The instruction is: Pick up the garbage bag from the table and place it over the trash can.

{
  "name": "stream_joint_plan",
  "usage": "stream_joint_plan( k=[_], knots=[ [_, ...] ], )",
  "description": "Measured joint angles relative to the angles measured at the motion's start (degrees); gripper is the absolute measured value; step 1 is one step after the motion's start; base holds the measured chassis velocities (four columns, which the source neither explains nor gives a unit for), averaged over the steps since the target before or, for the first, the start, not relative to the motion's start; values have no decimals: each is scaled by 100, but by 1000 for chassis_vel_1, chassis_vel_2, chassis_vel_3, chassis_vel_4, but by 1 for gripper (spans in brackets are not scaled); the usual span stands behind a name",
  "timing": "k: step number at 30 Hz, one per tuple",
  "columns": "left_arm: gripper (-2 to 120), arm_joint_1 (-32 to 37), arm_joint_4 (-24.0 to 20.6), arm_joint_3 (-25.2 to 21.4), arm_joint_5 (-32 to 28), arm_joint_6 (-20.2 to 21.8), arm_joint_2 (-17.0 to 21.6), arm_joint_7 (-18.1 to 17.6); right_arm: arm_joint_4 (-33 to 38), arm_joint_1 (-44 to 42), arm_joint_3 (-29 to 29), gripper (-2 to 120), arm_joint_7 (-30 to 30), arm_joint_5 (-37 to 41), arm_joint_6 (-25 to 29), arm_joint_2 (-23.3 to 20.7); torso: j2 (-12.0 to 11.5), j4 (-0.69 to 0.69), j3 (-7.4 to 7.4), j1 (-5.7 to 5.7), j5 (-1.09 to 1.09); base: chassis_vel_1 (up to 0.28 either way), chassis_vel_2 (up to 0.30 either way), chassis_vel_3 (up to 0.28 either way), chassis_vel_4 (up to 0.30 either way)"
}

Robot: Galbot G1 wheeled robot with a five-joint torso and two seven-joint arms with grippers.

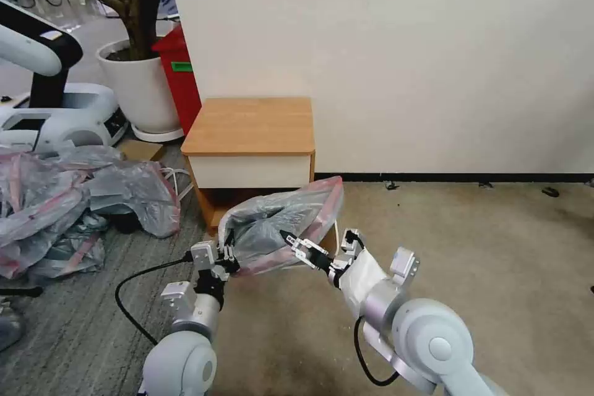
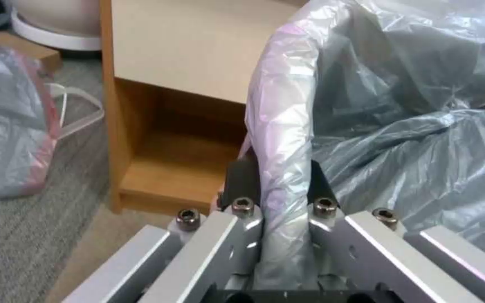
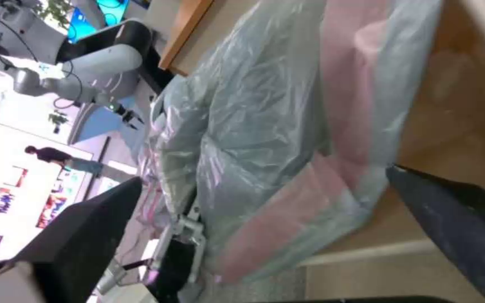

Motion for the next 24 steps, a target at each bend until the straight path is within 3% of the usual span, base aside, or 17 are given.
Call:
stream_joint_plan(
  k=[11, 14, 19, 24],
  knots=[
    [4, -76, 75, 4, -7, 32, 9, 1, 69, -68, 118, 112, -2, -24, -24, -76, 0, 0, 0, 0, 0, 0, 0, 0, 0],
    [4, -48, 37, 17, -7, 32, -5, 3, -6, -18, 108, 108, -2, -48, -27, -48, 0, 0, 0, 0, -1, 0, 0, 0, 0],
    [4, 86, -220, 25, -6, 32, -7, 48, -153, 46, -9, 90, -3, -131, -27, 69, 0, 0, 0, 0, 0, 0, 0, 0, 0],
    [4, 180, -335, 26, -1, 32, -14, 137, -173, 96, -70, 87, -6, -136, -20, 167, 0, 0, 0, 0, 0, 0, 0, 0, 0]
  ],
)
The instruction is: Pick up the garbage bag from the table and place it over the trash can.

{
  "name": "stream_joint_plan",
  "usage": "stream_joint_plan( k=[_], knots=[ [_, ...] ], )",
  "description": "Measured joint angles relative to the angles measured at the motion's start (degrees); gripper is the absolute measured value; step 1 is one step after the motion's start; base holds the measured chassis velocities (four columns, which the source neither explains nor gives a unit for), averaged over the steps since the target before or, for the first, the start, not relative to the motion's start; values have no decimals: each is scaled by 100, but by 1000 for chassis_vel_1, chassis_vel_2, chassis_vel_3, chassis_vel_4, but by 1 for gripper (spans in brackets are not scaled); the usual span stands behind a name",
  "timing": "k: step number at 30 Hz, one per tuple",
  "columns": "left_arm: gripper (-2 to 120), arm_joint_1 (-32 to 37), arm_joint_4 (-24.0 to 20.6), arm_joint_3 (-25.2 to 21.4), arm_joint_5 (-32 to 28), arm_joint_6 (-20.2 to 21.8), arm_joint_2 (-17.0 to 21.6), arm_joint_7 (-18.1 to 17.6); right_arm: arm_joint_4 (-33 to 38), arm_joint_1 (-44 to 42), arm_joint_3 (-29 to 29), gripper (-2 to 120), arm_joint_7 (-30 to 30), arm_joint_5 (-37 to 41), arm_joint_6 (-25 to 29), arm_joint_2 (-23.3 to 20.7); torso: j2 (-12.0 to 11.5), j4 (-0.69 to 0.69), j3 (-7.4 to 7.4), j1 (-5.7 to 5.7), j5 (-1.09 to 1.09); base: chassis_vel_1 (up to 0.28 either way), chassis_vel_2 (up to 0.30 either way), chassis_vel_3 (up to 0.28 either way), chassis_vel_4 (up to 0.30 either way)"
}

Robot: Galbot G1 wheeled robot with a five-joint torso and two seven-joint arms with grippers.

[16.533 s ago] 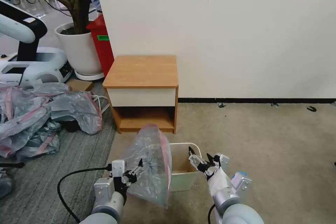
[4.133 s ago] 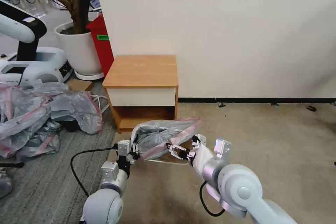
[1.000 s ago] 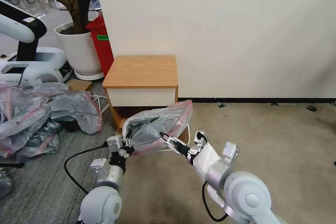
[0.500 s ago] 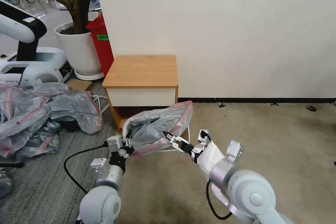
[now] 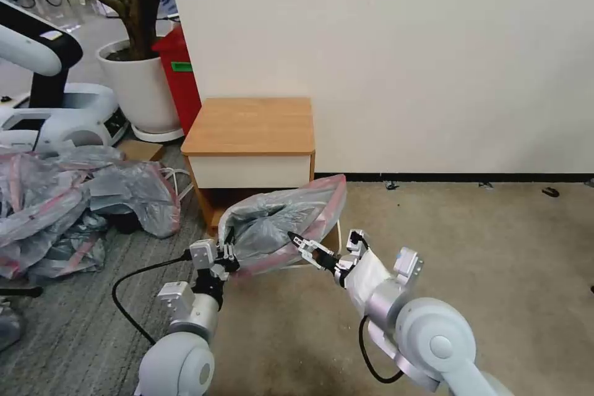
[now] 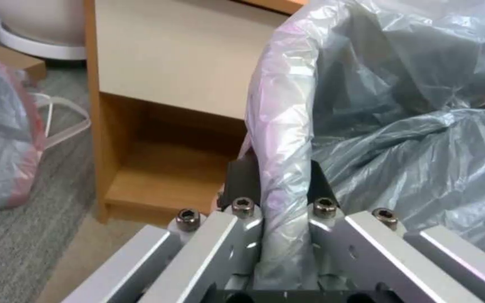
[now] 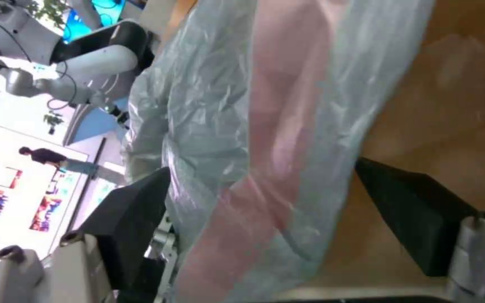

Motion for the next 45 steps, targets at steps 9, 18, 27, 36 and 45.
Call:
stream_joint_plan(
  k=[9, 18, 27, 36, 45],
  knots=[
    [4, 66, -57, -20, 8, 1, 7, 19, 18, -83, 51, 73, -118, 1, 30, 13, 0, 0, 0, 0, 0, 0, 0, 0, 0],
    [4, 92, -67, -18, 17, 10, -20, 24, 60, -149, 76, 43, -208, -16, 108, 20, 0, 0, 0, 0, 0, 0, 0, 0, 0],
    [4, 80, -60, -51, 16, 15, -16, 27, 89, -223, 98, 10, -303, -47, 164, -11, 0, 0, 0, 0, 0, 0, 0, 0, 0],
    [4, 52, -1, -59, -7, 18, -49, 19, 124, -299, 124, 0, -344, -92, 179, -28, 0, 0, 0, 0, 0, 0, 0, 0, 0],
    [4, -78, 94, -99, -246, 31, -44, -139, 166, -366, 179, 0, -364, -95, 190, -94, 0, 0, 0, 0, 0, 0, 0, 0, 0]
  ],
)
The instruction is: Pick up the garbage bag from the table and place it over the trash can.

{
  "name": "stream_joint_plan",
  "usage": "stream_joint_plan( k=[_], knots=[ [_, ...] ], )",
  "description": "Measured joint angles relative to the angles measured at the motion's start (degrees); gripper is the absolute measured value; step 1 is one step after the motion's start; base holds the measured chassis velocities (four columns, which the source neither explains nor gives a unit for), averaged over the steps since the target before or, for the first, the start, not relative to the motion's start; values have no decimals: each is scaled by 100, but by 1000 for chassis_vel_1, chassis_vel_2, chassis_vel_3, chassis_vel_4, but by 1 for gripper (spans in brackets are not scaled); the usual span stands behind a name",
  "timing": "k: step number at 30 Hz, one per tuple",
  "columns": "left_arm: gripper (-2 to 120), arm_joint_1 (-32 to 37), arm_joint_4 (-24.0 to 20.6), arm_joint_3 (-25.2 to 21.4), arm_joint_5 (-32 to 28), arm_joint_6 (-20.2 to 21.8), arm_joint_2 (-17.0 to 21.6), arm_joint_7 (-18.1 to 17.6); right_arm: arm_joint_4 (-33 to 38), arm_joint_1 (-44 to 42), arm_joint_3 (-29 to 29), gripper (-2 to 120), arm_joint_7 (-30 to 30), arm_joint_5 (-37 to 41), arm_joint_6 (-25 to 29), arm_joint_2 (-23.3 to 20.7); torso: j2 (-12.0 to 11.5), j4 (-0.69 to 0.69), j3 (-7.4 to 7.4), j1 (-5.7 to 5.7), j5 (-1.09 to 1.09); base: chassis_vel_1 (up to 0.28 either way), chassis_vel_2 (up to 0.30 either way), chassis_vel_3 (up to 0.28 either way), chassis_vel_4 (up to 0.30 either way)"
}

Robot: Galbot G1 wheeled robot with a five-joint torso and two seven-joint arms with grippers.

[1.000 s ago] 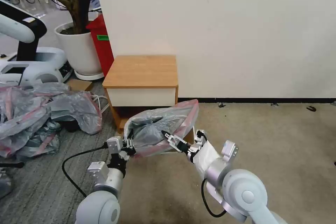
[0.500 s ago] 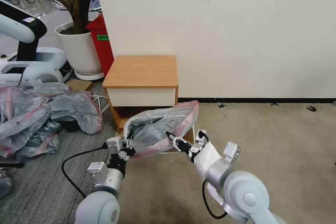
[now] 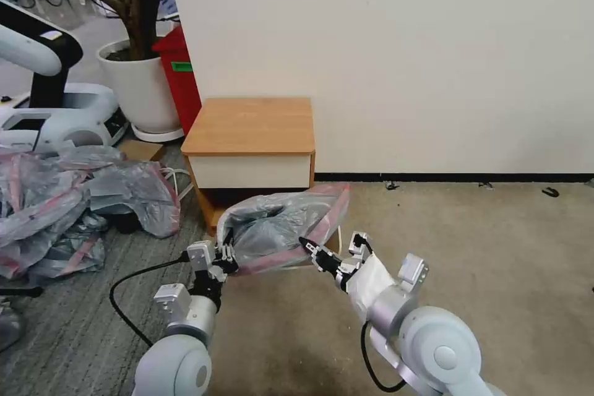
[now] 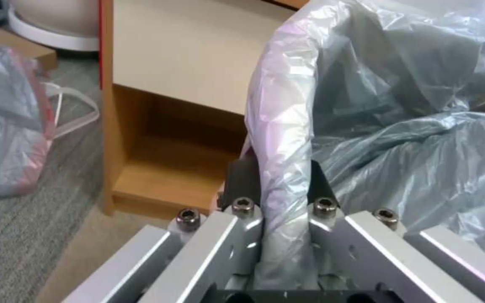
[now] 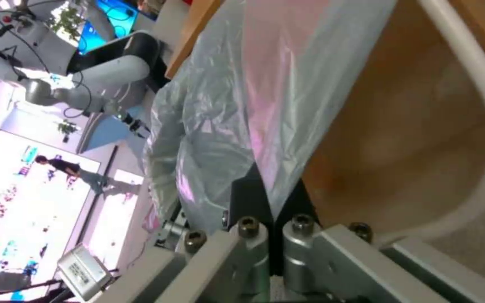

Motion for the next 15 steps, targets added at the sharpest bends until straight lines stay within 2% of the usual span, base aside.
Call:
stream_joint_plan(
  k=[6, 15],
  knots=[
    [4, -46, 27, -5, -64, 5, -10, -56, 7, -16, 22, 0, -2, 0, 8, -19, 0, 0, 0, 0, 0, 0, 0, 0, 0],
    [4, -219, 155, -57, -337, 7, 8, -320, 50, -78, 133, 0, -23, 14, 30, -104, 0, 0, 0, 0, 0, 0, 0, 0, 0]
  ],
)
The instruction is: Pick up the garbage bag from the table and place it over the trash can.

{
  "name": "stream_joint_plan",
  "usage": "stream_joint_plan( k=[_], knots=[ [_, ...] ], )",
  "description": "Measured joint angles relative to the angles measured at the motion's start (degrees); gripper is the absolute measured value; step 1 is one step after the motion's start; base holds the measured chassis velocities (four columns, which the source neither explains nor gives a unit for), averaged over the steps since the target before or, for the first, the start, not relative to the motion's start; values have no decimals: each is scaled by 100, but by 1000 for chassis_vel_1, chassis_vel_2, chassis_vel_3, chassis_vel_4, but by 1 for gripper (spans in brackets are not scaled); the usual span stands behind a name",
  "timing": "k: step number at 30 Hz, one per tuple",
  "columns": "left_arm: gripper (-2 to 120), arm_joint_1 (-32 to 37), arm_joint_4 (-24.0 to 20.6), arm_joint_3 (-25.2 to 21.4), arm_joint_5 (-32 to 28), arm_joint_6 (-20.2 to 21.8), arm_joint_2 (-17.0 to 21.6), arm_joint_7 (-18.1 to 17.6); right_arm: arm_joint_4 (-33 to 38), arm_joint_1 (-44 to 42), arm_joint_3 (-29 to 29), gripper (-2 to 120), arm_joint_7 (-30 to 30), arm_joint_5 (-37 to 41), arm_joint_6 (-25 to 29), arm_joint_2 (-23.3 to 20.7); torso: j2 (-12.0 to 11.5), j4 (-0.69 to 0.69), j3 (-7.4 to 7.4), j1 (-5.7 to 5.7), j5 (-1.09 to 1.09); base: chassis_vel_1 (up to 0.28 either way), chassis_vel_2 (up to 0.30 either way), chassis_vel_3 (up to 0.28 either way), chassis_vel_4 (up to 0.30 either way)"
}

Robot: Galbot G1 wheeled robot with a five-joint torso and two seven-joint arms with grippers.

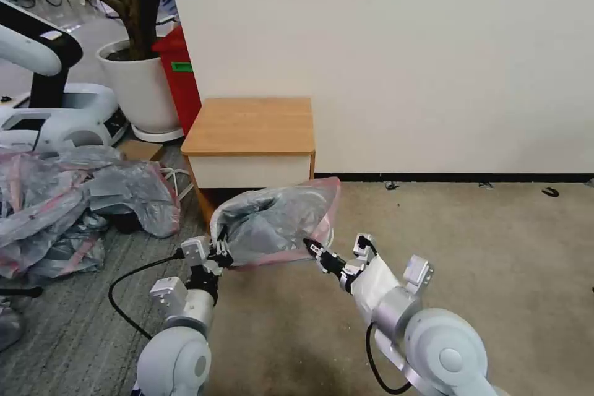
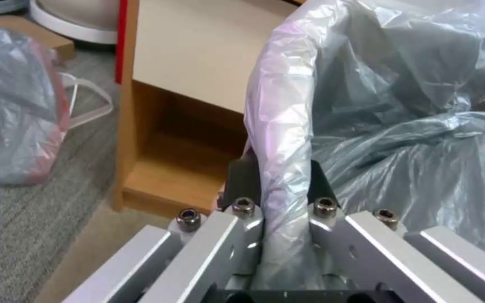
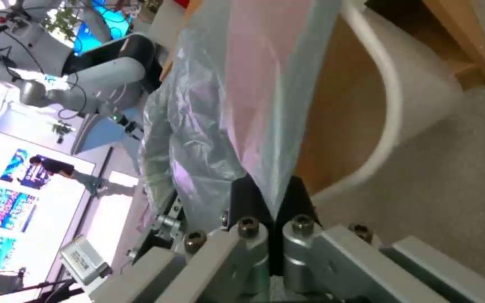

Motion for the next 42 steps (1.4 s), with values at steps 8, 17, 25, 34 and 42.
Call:
stream_joint_plan(
  k=[8, 17, 25, 34, 42],
  knots=[
    [4, -74, 64, -13, -96, 1, -4, -65, 6, -86, 72, 0, -23, 11, 8, -24, 0, 0, 0, 0, 0, 0, 0, 0, 0],
    [4, -65, -56, -101, -567, 77, 12, -190, -227, -165, 155, 0, -115, -85, 129, -43, 0, 0, 0, 0, 0, 0, 0, 0, 0],
    [4, 35, -217, -226, -843, 172, 88, -196, -411, -90, 198, 0, -124, -111, 193, -62, 0, 0, 0, 0, 0, 0, 0, 0, 0],
    [4, 66, -319, -275, -1022, 226, 99, -259, -509, -90, 169, 0, -125, -223, 221, -32, 0, 0, 0, 0, 0, 0, 0, 0, 0],
    [4, 199, -509, -301, -1188, 404, 59, -297, -663, -57, 160, 7, -74, -369, 255, 1, 0, 0, 0, 0, 1, 0, 0, 0, 0]
  ],
)
